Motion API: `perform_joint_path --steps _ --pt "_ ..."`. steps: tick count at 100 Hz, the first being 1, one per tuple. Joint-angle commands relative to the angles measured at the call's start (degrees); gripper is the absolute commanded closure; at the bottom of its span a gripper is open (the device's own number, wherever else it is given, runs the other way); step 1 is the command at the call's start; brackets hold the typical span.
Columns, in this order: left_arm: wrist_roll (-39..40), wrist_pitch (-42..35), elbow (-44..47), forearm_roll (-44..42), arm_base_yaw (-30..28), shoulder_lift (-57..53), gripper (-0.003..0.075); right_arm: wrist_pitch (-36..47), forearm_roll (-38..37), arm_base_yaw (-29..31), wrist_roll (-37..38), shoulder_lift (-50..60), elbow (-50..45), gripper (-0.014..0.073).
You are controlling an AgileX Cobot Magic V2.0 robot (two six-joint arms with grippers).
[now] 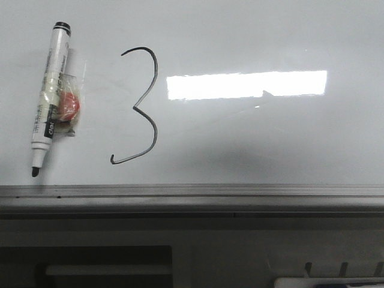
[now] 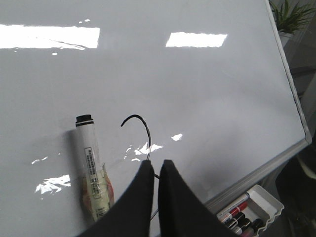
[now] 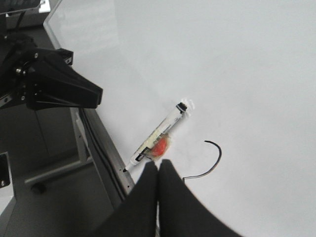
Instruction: Write number 3 on whiteboard
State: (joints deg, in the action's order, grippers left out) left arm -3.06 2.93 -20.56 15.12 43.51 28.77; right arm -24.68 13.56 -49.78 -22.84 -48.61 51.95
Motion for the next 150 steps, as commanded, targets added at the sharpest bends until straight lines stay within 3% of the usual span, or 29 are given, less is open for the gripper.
perform_joint_path --steps 1,23,59,150 --pt "0.0 -0.3 -1.6 -3.0 -0.1 -2.2 0.0741 9.6 -0.1 0.3 0.1 6.1 -4.2 0.0652" --pt "0.0 6.2 -1.6 -11.9 -0.1 -9.3 0.0741 18.6 -0.1 0.3 0.1 21.2 -21.3 0.0652" --pt "-2.6 16.0 -1.6 -14.4 -0.1 -18.4 0.0741 28.3 -0.3 0.3 0.1 42.7 -43.6 0.0654" --pt "-2.6 16.3 -1.6 -13.4 -0.1 -18.7 0.0741 27.8 -0.3 0.3 0.1 46.3 -45.5 0.0656"
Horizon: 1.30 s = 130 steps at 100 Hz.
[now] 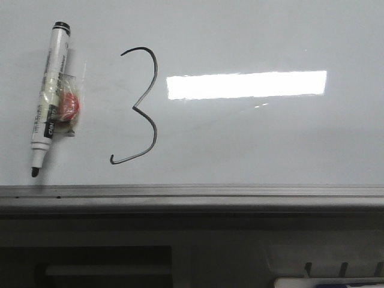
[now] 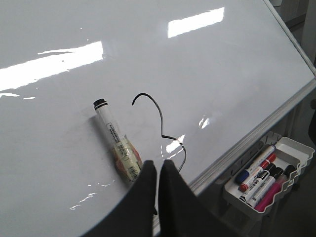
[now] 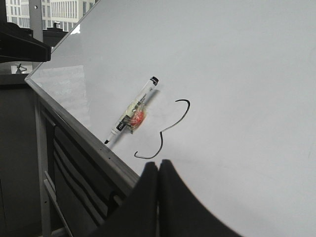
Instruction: Write number 3 on whiteboard
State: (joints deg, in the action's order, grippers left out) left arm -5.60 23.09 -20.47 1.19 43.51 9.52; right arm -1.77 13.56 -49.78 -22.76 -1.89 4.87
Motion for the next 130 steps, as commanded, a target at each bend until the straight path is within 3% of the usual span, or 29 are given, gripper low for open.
perform_joint_path --steps 1,25,47,85,115,130 --pt "0.0 -3.9 -1.7 0.5 -0.1 0.6 0.0741 4.9 -0.3 0.3 0.0 -0.4 1.6 0.0656" --pt "0.0 -3.9 -1.6 -3.6 -2.0 0.6 0.0741 4.9 -0.3 0.3 0.0 -0.4 1.6 0.0656" --pt "0.0 -4.6 1.0 -2.0 -14.7 -0.9 0.0741 4.9 -0.3 0.3 0.0 -0.4 1.6 0.0656" --pt "0.0 -9.8 14.6 5.1 -36.2 -11.1 0.0741 4.9 -0.3 0.3 0.0 -0.4 1.6 0.0656" --pt "0.8 -15.0 21.2 5.0 -38.4 -11.1 0.0741 5.0 -0.3 0.3 0.0 -0.4 1.6 0.0656" --pt "1.0 -8.9 21.1 3.6 -40.0 -11.1 0.0741 5.0 -0.3 0.3 0.0 -0.4 1.6 0.0656"
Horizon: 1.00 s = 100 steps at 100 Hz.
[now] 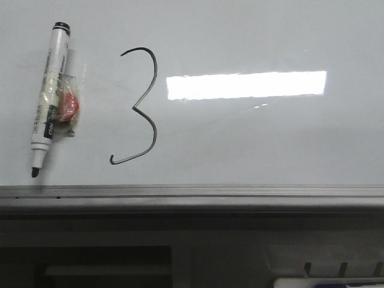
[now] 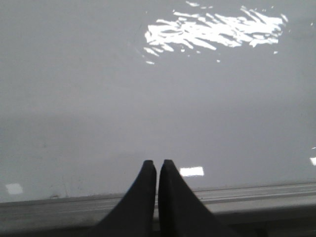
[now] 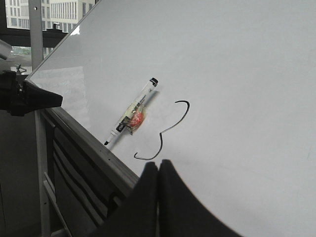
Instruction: Write number 3 on whiteboard
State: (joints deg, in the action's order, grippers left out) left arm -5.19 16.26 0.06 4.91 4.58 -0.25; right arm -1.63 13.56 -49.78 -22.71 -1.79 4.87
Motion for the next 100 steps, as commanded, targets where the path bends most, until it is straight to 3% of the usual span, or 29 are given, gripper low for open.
perform_joint_path --steps 1,100 --pt "0.6 -1.9 0.6 -0.1 -1.3 -1.4 0.0741 4.9 -0.3 0.3 -0.1 -0.5 1.6 0.0656" --pt "0.8 -0.2 0.6 -0.1 -2.1 -1.4 0.0741 4.9 -0.3 0.3 -0.1 -0.5 1.6 0.0656"
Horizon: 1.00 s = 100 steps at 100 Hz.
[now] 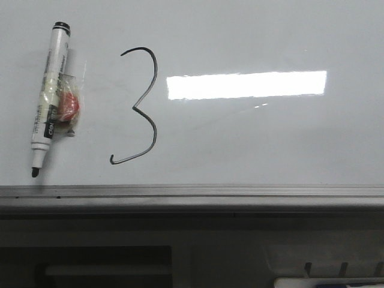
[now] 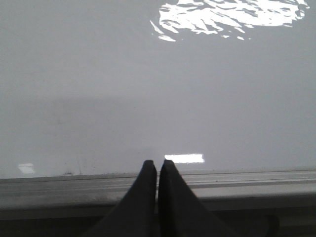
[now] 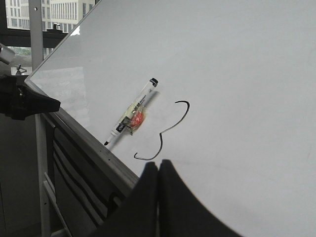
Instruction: Write number 3 on whiteboard
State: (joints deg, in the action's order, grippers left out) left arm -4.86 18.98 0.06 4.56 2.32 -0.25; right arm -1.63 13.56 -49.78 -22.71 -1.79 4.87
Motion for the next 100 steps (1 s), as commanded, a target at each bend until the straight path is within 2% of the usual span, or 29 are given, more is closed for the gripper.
perform_joint_path --steps 1,59,70,78,89,100 --pt "0.5 -2.9 0.6 0.2 0.1 -1.4 0.0741 4.9 -0.3 0.3 -0.1 -0.5 1.6 0.0656" --pt "0.5 -2.9 0.6 0.2 0.1 -1.4 0.0741 8.1 -0.3 1.6 0.0 -0.5 1.6 0.0656" --pt "0.5 -2.9 0.6 0.2 0.1 -1.4 0.0741 8.0 -0.3 5.8 1.8 -0.5 1.6 0.0656" --pt "0.5 -2.9 0.6 0.2 0.1 -1.4 0.0741 7.7 -3.9 10.4 6.4 -0.5 1.6 0.0656" --pt "0.5 -2.9 0.6 0.2 0.1 -1.4 0.0741 6.3 -6.3 19.0 12.3 -0.5 1.6 0.0656" --pt "0.5 -2.9 0.6 0.2 0.1 -1.4 0.0741 5.7 -8.0 28.5 13.0 -0.5 1.6 0.0656"
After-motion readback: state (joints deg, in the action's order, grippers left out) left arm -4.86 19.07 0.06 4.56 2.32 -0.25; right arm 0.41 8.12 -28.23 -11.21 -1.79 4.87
